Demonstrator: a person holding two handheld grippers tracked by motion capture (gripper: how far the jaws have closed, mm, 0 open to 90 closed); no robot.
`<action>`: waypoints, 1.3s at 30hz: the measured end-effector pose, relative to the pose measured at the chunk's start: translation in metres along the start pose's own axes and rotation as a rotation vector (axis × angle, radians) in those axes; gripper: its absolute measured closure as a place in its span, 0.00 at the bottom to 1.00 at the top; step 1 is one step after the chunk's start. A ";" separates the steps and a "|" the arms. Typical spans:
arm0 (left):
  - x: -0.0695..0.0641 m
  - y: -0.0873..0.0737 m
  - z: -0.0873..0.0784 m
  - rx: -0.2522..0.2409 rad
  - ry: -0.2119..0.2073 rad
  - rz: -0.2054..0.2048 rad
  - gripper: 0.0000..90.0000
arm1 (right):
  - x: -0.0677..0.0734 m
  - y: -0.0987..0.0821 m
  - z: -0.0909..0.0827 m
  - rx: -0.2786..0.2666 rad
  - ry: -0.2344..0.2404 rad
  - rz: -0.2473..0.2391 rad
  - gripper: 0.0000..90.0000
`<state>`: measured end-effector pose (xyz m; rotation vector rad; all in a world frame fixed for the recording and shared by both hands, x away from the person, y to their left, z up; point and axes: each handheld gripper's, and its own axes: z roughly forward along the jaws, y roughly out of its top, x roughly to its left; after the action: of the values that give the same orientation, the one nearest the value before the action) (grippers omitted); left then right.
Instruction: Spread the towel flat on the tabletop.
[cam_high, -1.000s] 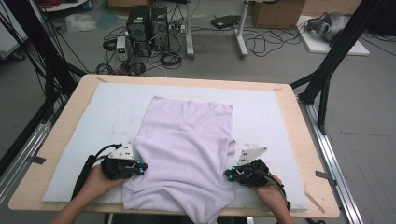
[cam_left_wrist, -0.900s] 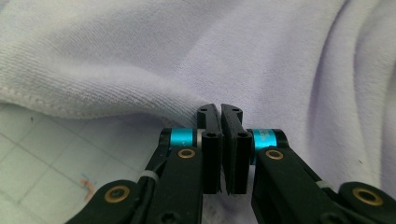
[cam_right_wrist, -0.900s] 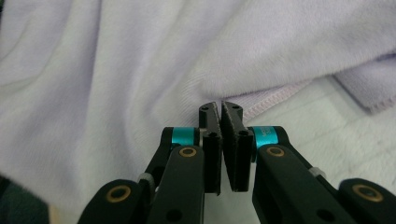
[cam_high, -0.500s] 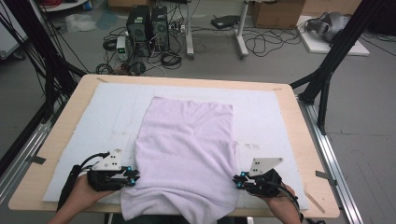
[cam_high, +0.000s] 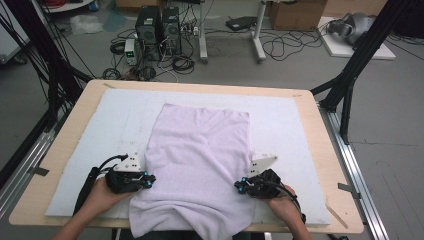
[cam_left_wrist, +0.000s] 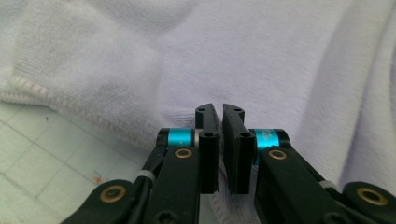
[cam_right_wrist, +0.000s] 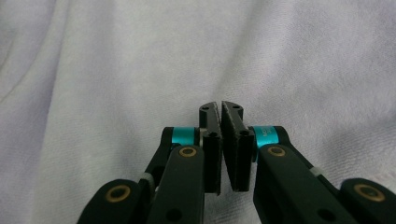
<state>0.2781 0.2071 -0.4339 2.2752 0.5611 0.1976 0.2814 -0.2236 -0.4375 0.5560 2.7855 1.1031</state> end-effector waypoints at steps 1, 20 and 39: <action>-0.001 -0.001 -0.002 0.007 0.001 0.003 0.95 | 0.000 -0.001 -0.001 -0.002 0.002 0.000 0.97; -0.009 -0.002 0.003 0.027 -0.028 0.006 0.83 | 0.020 0.005 0.005 -0.002 0.077 -0.056 0.77; -0.030 -0.007 -0.025 -0.033 -0.038 0.047 0.74 | 0.039 0.002 -0.020 -0.080 0.093 -0.048 0.80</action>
<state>0.2409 0.2140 -0.4205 2.2563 0.4817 0.1850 0.2418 -0.2210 -0.4192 0.4374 2.8010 1.2547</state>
